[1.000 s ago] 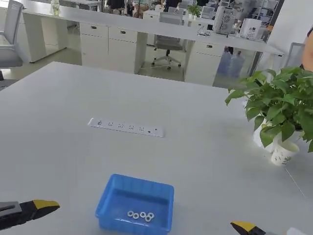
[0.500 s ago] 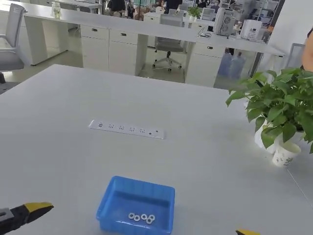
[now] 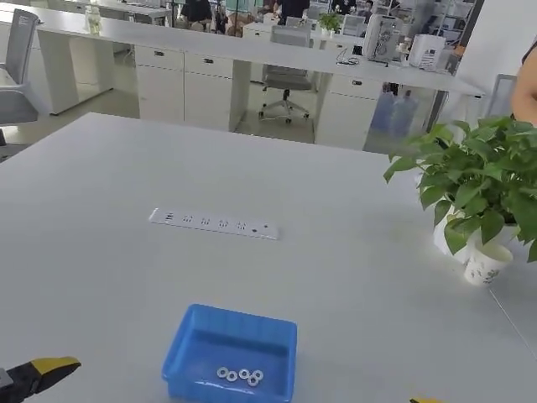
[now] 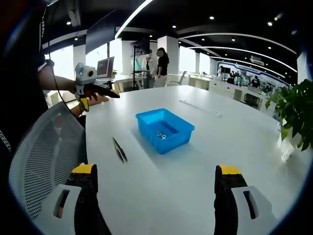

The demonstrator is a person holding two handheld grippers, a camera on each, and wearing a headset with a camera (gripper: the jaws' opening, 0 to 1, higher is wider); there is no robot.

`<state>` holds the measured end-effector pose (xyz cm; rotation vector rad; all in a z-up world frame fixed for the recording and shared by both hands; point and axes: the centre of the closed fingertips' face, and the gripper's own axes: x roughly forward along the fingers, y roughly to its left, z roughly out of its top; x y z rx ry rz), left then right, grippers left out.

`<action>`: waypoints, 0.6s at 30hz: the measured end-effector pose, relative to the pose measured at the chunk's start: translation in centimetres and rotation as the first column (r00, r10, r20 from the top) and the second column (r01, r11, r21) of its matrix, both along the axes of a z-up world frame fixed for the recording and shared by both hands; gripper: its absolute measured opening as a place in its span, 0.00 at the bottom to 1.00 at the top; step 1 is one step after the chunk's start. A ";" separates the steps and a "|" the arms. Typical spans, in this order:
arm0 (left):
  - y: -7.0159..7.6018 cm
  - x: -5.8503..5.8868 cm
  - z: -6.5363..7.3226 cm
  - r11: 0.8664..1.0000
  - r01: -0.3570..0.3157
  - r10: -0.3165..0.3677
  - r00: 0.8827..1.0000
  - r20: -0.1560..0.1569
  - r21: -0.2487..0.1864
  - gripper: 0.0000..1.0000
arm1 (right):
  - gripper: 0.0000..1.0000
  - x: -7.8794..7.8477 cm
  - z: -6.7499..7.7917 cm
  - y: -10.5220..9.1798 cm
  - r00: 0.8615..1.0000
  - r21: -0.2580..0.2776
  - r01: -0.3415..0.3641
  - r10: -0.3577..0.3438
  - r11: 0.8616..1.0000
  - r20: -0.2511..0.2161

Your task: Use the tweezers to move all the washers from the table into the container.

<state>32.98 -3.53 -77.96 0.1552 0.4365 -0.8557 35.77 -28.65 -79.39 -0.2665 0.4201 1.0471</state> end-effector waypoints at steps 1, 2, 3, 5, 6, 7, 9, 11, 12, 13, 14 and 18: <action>0.0 0.0 0.0 1.000 -0.001 0.001 1.000 -0.001 0.000 0.99 | 1.00 0.0 0.1 0.0 1.000 0.003 0.001 -0.001 1.000 0.003; 0.0 0.1 0.0 1.000 -0.001 0.001 1.000 -0.001 0.001 0.99 | 1.00 0.0 0.1 0.0 1.000 0.006 0.002 -0.002 1.000 0.001; 0.0 0.1 0.0 1.000 0.000 0.000 1.000 -0.001 0.004 0.99 | 1.00 0.0 0.0 0.0 1.000 0.010 0.003 -0.003 1.000 0.000; 0.1 0.2 0.2 1.000 0.000 0.000 1.000 0.008 0.003 0.99 | 1.00 0.0 -0.1 0.2 1.000 0.007 -0.002 0.002 1.000 -0.004; 0.1 0.3 0.2 1.000 -0.001 0.001 1.000 0.009 0.001 0.99 | 1.00 0.0 -0.2 0.2 1.000 0.006 -0.005 0.005 1.000 -0.004; 0.1 0.3 0.3 1.000 -0.003 0.003 1.000 0.009 -0.001 0.99 | 1.00 -0.1 -0.3 0.2 1.000 0.003 -0.008 0.008 1.000 -0.005; 0.1 0.4 0.3 1.000 -0.004 0.003 1.000 0.012 0.002 0.99 | 1.00 -0.1 -0.2 0.3 1.000 0.005 -0.009 0.009 1.000 -0.005; 0.1 0.4 0.2 1.000 -0.003 0.003 1.000 0.008 0.002 0.99 | 1.00 -0.1 -0.2 0.3 1.000 0.009 -0.007 0.007 1.000 -0.007; 0.1 0.4 0.2 1.000 -0.002 0.002 1.000 0.008 0.004 0.99 | 1.00 -0.2 -0.3 0.3 1.000 0.004 -0.007 0.007 1.000 -0.009; 0.1 0.3 0.1 1.000 -0.001 0.001 1.000 0.006 0.006 0.99 | 1.00 -0.2 -0.4 0.2 1.000 0.003 -0.007 0.007 1.000 -0.008; 0.1 0.3 0.1 1.000 0.001 -0.001 1.000 0.005 0.006 0.99 | 1.00 -0.2 -0.4 0.2 1.000 0.003 -0.005 0.005 1.000 -0.009; 0.1 0.4 0.4 1.000 -0.005 0.005 1.000 0.009 -0.009 0.99 | 1.00 -0.2 -0.4 0.0 1.000 0.001 -0.002 0.002 1.000 -0.011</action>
